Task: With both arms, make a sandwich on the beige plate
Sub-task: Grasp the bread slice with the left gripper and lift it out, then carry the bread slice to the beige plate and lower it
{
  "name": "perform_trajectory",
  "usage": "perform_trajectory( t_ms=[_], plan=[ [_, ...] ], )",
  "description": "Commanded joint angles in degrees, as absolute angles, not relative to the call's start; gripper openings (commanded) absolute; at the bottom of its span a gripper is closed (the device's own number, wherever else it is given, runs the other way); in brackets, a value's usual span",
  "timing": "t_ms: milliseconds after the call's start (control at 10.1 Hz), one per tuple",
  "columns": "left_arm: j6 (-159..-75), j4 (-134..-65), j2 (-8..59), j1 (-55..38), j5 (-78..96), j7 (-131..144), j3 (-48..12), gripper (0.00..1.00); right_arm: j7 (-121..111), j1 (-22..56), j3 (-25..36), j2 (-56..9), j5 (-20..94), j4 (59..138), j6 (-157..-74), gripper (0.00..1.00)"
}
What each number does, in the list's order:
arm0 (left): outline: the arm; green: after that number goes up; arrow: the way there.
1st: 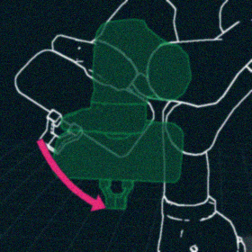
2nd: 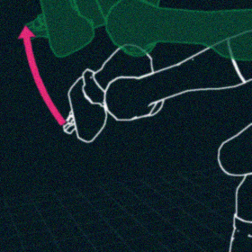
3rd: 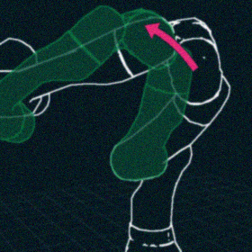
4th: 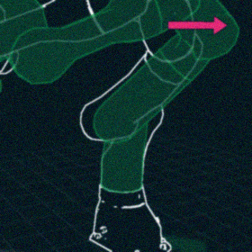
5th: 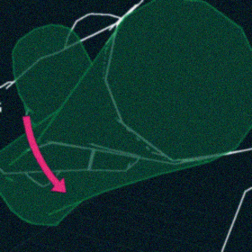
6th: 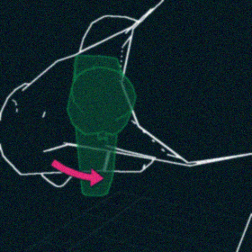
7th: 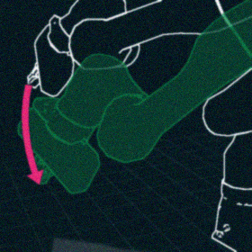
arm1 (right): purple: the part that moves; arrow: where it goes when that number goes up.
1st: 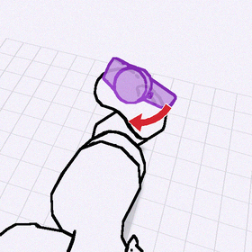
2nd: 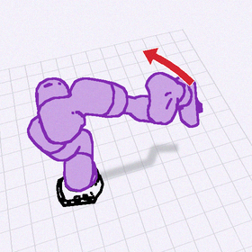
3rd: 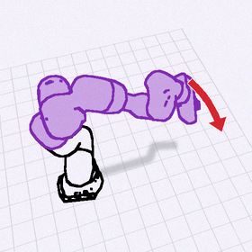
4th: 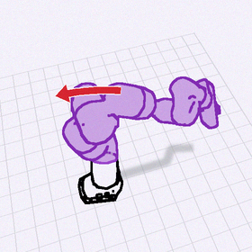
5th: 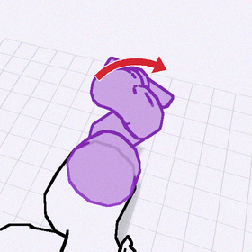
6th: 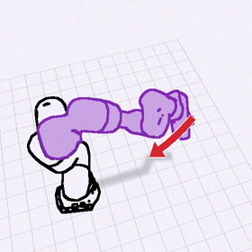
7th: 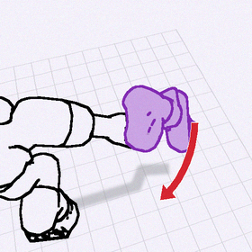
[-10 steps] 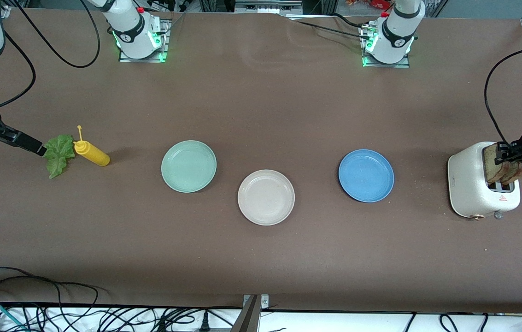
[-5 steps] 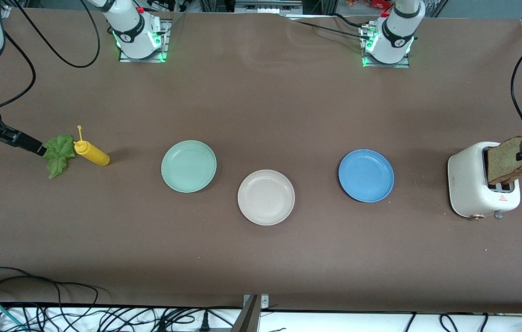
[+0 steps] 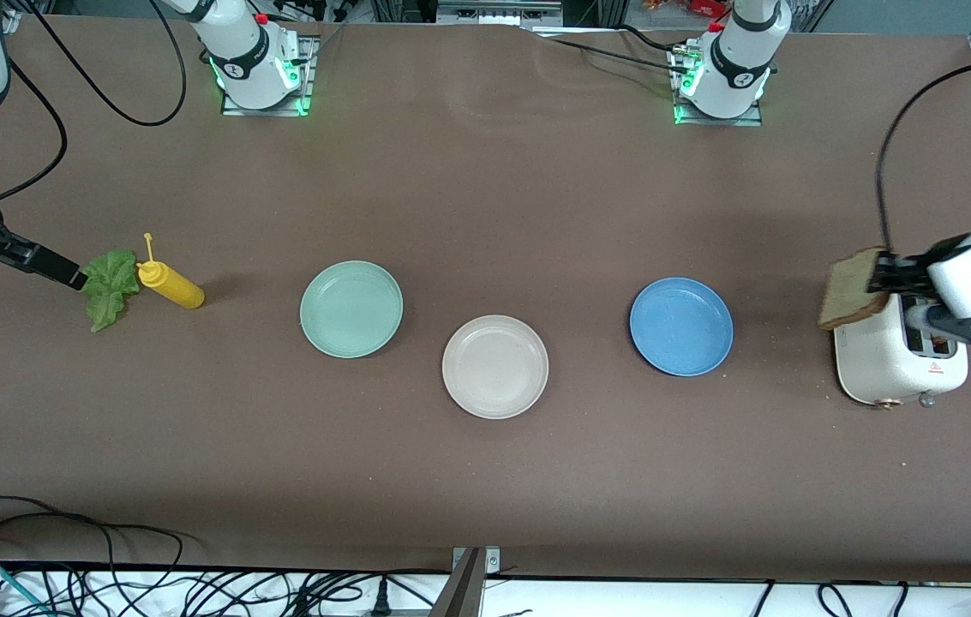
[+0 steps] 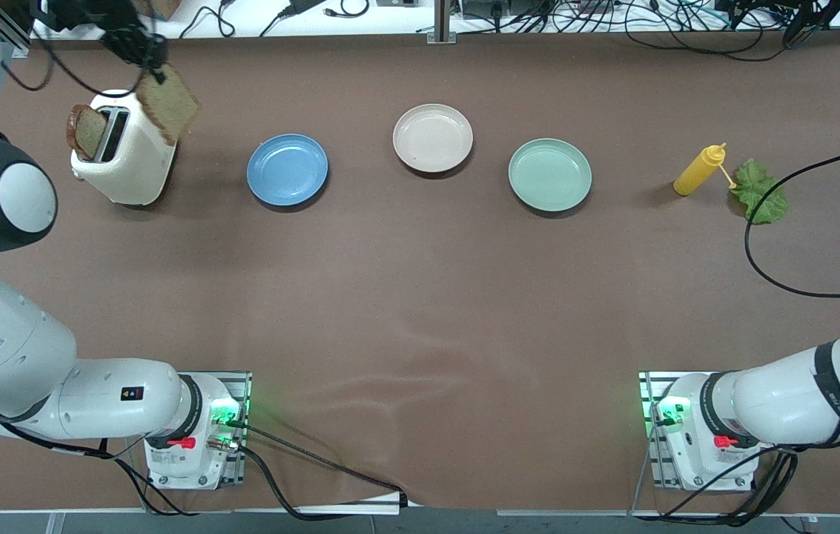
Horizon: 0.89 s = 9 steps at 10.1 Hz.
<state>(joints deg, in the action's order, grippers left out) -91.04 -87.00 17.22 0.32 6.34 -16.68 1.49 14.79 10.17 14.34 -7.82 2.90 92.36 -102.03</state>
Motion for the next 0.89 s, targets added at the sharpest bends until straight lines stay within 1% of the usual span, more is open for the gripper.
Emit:
perform_trajectory(
  t_ms=[0, 197, 296, 493, 592, 789],
  plan=[
    [-89.3, -84.6, 21.6, -5.2, 16.5, -10.0, 2.0, 0.00, 13.8, 9.9, 14.3, -7.6, 4.0, 92.6, -102.3, 1.00],
    [-89.5, -84.2, 25.6, -9.6, 27.3, 1.6, 2.0, 0.00, 13.8, 9.9, 14.3, -7.6, 4.0, 92.6, -102.3, 1.00],
    [-90.0, -82.7, 28.4, -11.8, 31.5, 3.0, 1.9, 0.00, 13.8, 9.9, 14.3, -7.6, 4.0, 92.6, -102.3, 1.00],
    [-91.0, -75.6, 35.9, -15.3, 39.7, 3.8, 2.0, 0.00, 13.8, 9.9, 14.3, -7.6, 4.0, 92.6, -102.3, 1.00],
    [-93.7, -73.4, 38.5, -16.2, 43.7, 3.6, 2.0, 0.00, 13.8, 9.9, 14.3, -7.6, 4.0, 92.6, -102.3, 1.00],
    [-99.4, -72.6, 40.2, -19.0, 48.9, 3.8, 2.0, 0.00, 13.8, 9.9, 14.3, -7.6, 4.0, 92.5, -102.3, 1.00]
  ],
)
